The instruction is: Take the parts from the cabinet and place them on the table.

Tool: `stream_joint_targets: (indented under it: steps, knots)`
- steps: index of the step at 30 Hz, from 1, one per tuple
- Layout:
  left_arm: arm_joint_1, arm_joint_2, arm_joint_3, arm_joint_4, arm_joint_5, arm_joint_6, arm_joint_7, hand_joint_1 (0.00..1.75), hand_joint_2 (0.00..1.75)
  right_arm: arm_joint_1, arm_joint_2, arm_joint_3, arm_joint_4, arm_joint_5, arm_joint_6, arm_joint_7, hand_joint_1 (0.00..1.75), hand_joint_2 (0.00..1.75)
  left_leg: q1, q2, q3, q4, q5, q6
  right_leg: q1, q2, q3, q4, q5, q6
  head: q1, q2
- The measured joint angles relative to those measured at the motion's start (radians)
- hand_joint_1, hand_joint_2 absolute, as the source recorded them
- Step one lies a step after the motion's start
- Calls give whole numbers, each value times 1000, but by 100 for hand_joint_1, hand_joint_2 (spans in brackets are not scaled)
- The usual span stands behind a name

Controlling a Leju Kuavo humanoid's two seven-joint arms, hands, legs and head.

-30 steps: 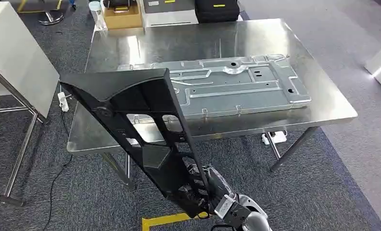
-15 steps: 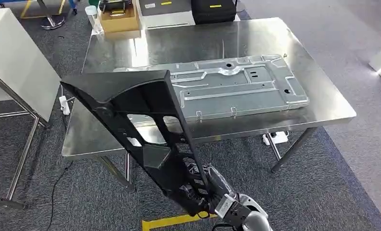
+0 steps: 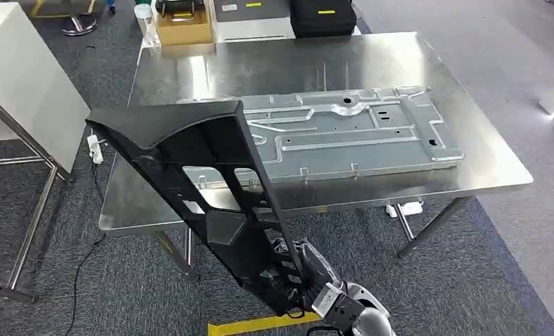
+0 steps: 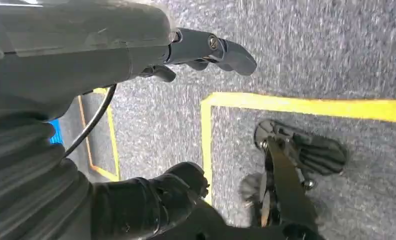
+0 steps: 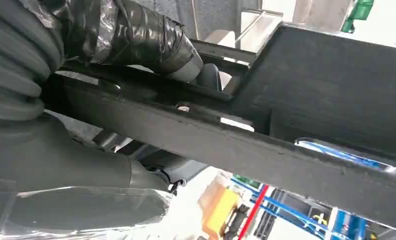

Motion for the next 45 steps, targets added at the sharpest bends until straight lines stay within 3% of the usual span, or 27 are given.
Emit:
stream_joint_targets:
  steps: [1,4,7,10,11,12,13,15,16,17,20,22,23,25,26,27,28,30,31,32,35,37,38,41,42,43,45]
  knots:
    - [-1,-1,0,0,0,0,0,0,175,-1,0,0,0,0,0,0,173,175,-6,0,0,2,-5,-7,7,2,11,-23,-18,-5,0,0]
    - [-2,-1,0,0,0,-1,0,0,175,-1,0,0,-1,0,0,0,173,175,-6,0,-1,-4,-8,-23,12,5,14,-35,-25,-14,0,0]
    - [-3,0,0,0,0,0,0,0,175,-2,0,0,-3,0,0,0,173,175,-4,3,-6,34,-36,-38,-2,5,38,-55,-26,-34,-2,0]
    - [-3,0,1,0,0,-1,0,0,175,-1,0,0,-2,0,2,0,173,175,-3,3,-136,273,-138,-46,3,0,48,-55,-37,-45,-2,0]
    - [-1,0,1,0,0,-1,1,0,175,0,0,0,-2,0,2,0,173,175,-3,3,-166,318,-140,-47,4,0,52,-54,-41,-46,-2,0]
    - [2,0,1,0,0,-1,1,0,175,1,0,0,-2,0,3,0,173,175,-4,3,-172,311,-115,-46,5,2,58,-53,-46,-45,-2,0]
    - [3,0,1,0,0,-1,1,0,175,1,0,0,-2,0,3,0,173,175,-4,3,-153,256,-68,-43,6,4,66,-53,-53,-44,-2,0]
    - [2,1,1,0,0,-1,1,0,175,1,0,0,-3,0,3,0,173,175,-5,4,-74,70,41,-30,7,4,89,-53,-68,-39,-2,0]
    - [3,3,2,0,0,0,1,0,175,1,0,0,-2,0,3,0,173,175,-9,6,-51,25,43,-19,7,3,88,-53,-74,-36,-1,0]
    - [0,4,2,0,0,0,1,0,175,0,0,0,-2,0,3,0,173,175,-15,6,-43,3,32,-16,13,5,87,-49,-80,-26,-2,0]
    - [2,4,2,0,0,-1,1,0,175,1,0,0,-3,0,5,0,173,175,-15,4,-41,-2,26,-2,11,4,98,-46,-73,-10,0,0]
    - [4,2,3,0,0,-1,1,0,175,1,0,0,-3,0,5,0,173,175,-8,3,-14,-15,26,7,7,5,87,-11,-91,-1,0,0]
    - [3,3,3,0,0,-1,1,0,175,-2,0,0,-4,0,5,0,173,175,-7,4,-10,-16,22,12,7,5,59,39,-117,5,0,0]
    - [1,3,3,0,0,-1,0,0,175,1,0,0,-5,0,5,0,173,175,-8,3,-4,-16,13,18,1,5,-43,198,-183,15,0,0]
    - [1,3,3,0,0,0,0,0,175,3,0,0,-5,0,5,0,173,175,-8,2,0,-15,8,17,-1,4,-81,243,-190,17,1,0]
    - [2,3,3,0,0,-1,0,0,175,5,0,0,-5,0,5,0,173,175,-8,2,8,-15,1,16,-2,4,-99,245,-169,18,0,0]
    - [2,3,3,0,0,-1,0,0,175,5,0,0,-5,0,5,0,173,175,-7,2,17,-15,-5,13,-4,4,-94,208,-130,18,1,0]
    - [4,2,3,0,0,-1,0,0,175,5,0,0,-5,0,5,0,173,175,-6,1,44,-14,-24,4,-6,3,-35,39,-5,14,1,0]
    - [6,0,3,0,0,-1,0,0,175,5,0,0,-5,0,5,0,173,175,-5,2,46,-15,-32,0,-5,4,-15,-21,22,7,1,0]
    - [2,0,3,0,0,-1,0,0,175,4,0,0,-3,0,5,0,173,175,-7,1,52,-12,-36,-6,5,3,-21,-28,-18,1,1,0]
    - [-1,0,3,0,0,-2,0,0,175,7,0,0,-6,0,5,0,173,175,-8,1,57,-5,-34,-28,8,7,-11,-34,-4,-24,5,0]
    - [-2,0,3,0,0,-1,1,0,175,6,0,0,-9,0,5,0,173,175,-5,4,43,39,-42,-34,2,7,13,-44,-9,-38,5,0]
    - [-2,0,3,0,0,-1,0,0,175,4,0,0,-9,0,5,0,173,175,-5,4,16,90,-61,-36,3,6,19,-45,-14,-45,5,0]
    - [-2,0,3,0,0,-2,1,0,175,6,0,0,-9,0,5,0,173,175,-5,4,-115,286,-160,-42,8,5,32,-44,-30,-54,4,0]
    - [0,0,3,0,0,-2,1,0,175,7,0,0,-9,0,5,0,173,175,-5,4,-137,302,-154,-40,11,7,39,-44,-36,-54,4,0]
    - [3,0,4,0,0,-1,1,0,175,8,0,0,-9,0,5,0,173,175,-6,4,-135,271,-118,-37,13,9,49,-44,-43,-54,4,0]
    - [3,0,4,0,0,-1,1,0,175,8,0,0,-10,0,5,0,173,175,-9,4,-84,114,-1,-25,19,10,72,-44,-58,-53,4,0]
